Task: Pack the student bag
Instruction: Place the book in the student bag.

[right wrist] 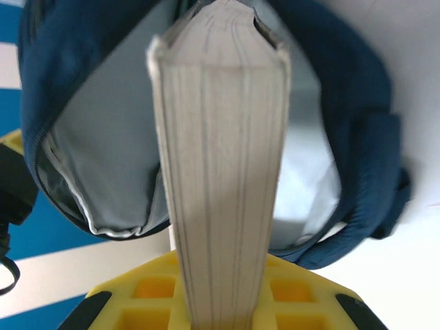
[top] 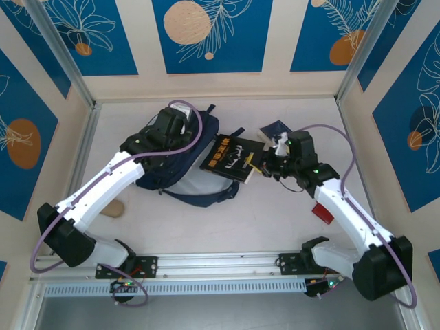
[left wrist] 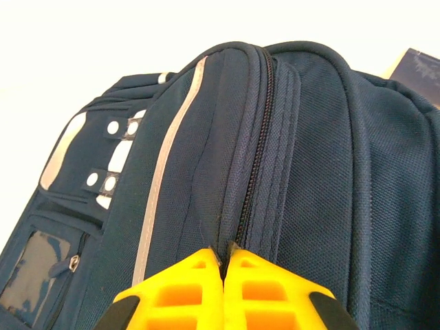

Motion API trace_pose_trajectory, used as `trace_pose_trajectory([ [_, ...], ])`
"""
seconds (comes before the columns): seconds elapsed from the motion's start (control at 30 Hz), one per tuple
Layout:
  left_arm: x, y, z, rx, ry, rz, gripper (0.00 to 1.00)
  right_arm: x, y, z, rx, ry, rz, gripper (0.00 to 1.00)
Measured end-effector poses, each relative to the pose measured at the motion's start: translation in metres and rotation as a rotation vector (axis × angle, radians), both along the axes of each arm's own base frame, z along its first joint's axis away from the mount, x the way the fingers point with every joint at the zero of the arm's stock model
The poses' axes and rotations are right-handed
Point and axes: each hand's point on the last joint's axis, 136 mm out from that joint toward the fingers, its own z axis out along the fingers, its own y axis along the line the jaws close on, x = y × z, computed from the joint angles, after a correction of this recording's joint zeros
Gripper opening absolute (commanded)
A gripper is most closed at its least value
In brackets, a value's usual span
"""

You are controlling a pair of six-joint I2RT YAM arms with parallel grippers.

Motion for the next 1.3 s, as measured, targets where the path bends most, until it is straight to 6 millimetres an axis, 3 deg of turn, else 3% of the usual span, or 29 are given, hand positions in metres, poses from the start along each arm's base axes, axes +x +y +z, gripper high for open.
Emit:
trace_pose_trajectory([
  [0.2, -0.001, -0.005, 0.003, -0.052, 0.011, 0.002, 0.0, 0.013, 0.04, -0.03, 0.013, 0.075, 0.06, 0.0],
  [0.53, -0.003, -0.009, 0.004, -0.085, 0.025, 0.0, 0.0, 0.073, 0.106, -0.057, 0.038, 0.116, 0.067, 0.0],
  [0.8, -0.006, -0.006, 0.012, -0.109, 0.011, 0.01, 0.0, 0.094, 0.149, -0.103, 0.046, 0.197, 0.06, 0.0],
  [1.03, -0.008, -0.003, 0.018, -0.125, -0.001, 0.023, 0.0, 0.108, 0.182, -0.11, 0.107, 0.259, 0.029, 0.01],
  [1.3, -0.008, -0.003, 0.018, -0.126, -0.001, 0.024, 0.0, 0.118, 0.201, -0.115, 0.144, 0.297, 0.019, 0.08],
])
